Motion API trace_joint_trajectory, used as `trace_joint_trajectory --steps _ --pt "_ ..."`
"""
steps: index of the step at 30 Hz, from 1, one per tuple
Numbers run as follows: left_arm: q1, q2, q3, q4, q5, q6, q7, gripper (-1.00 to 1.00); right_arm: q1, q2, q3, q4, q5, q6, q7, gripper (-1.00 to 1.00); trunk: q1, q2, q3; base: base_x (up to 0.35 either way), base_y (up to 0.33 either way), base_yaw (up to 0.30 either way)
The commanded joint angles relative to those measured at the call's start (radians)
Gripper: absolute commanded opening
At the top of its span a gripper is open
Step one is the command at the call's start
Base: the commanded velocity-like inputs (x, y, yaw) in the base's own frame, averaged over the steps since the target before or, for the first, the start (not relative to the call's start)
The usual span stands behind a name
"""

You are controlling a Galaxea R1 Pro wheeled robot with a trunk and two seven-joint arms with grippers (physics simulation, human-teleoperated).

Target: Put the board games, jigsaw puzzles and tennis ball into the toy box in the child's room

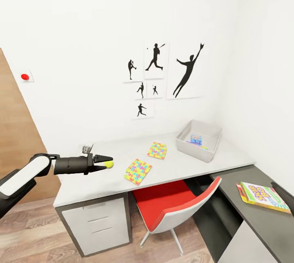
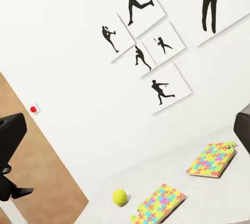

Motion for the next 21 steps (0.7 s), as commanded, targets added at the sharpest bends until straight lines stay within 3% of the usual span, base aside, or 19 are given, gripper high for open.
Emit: trace_joint_trajectory --steps 1,12,21 --pt "-0.002 0.001 -0.003 0.001 -0.006 0.000 -0.009 1.00 -0.001 0.000 -0.001 0.000 0.000 0.010 0.004 1.00 0.001 -0.002 -0.001 0.000 0.091 0.131" --pt "-0.002 0.001 -0.003 0.001 -0.006 -0.001 -0.010 1.00 -0.001 0.000 -0.001 -0.001 0.000 0.010 0.004 1.00 0.001 -0.002 0.015 0.003 0.187 0.134" --pt "-0.002 0.001 -0.003 0.005 -0.007 -0.008 -0.012 1.00 -0.001 0.000 -0.001 -0.001 0.000 0.012 0.004 1.00 0.001 -0.002 0.028 0.116 0.122 0.139"
